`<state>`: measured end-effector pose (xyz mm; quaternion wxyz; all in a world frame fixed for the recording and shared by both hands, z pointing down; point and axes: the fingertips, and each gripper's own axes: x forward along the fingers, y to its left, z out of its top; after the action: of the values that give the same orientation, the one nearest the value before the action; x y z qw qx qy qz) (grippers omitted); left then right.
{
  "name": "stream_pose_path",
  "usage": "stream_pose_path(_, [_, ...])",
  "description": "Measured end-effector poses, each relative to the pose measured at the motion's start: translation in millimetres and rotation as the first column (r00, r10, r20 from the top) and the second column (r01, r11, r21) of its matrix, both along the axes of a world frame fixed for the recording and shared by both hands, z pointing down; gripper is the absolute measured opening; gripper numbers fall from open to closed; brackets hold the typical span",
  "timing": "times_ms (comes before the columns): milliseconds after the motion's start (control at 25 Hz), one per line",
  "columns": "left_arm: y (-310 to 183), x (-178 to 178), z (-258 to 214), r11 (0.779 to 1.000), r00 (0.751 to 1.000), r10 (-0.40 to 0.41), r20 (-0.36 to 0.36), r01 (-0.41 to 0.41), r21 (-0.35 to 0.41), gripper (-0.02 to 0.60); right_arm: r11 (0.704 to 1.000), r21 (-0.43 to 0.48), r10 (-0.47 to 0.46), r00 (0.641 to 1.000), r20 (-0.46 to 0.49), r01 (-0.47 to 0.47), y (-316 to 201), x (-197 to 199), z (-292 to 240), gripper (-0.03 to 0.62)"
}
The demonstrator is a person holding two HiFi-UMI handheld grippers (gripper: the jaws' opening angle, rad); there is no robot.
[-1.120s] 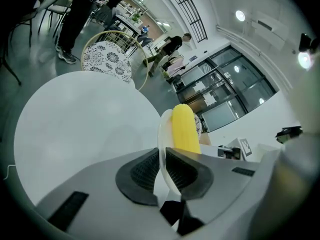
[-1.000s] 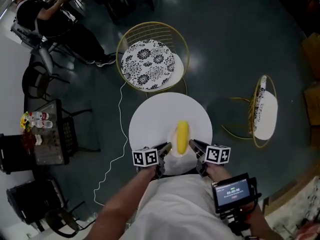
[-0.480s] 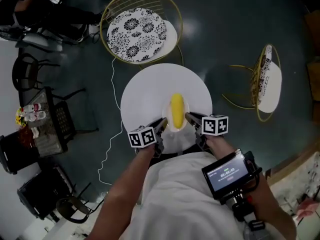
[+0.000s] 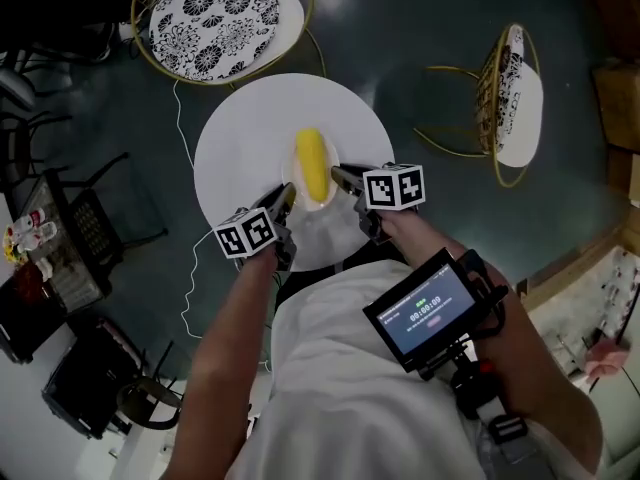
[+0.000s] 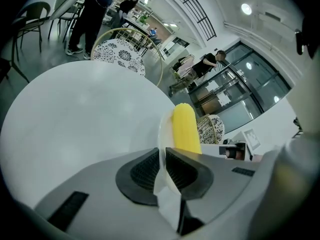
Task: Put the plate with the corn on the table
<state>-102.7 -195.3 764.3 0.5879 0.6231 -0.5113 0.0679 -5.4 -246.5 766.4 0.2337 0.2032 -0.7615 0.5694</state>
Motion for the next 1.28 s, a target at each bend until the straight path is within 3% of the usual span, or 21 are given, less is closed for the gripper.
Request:
stream_pose_path(280, [-25,-3,11,1.000,0.999,-0.005,0.044,0.006,-0.012,0.046,0.999,0.018,0.029,0.998,-0.051,-0.028,-23,-3,13,0.051])
stream_pose_path(800, [-41,-9,22,0.999,0.996,-0.031,0.089,0.034,-0.029,0.046,0.996,0.078,-0.020,0.990,-0.141,0.031,-41,-13,23,0.052])
stream_pose_path(1280, [-41,-9,25,0.997,0.982,0.044,0.183,-0.033,-0.063,0.048,0.988,0.125,-0.065,0.982,-0.176,0.087,-41,-15,23,0.052])
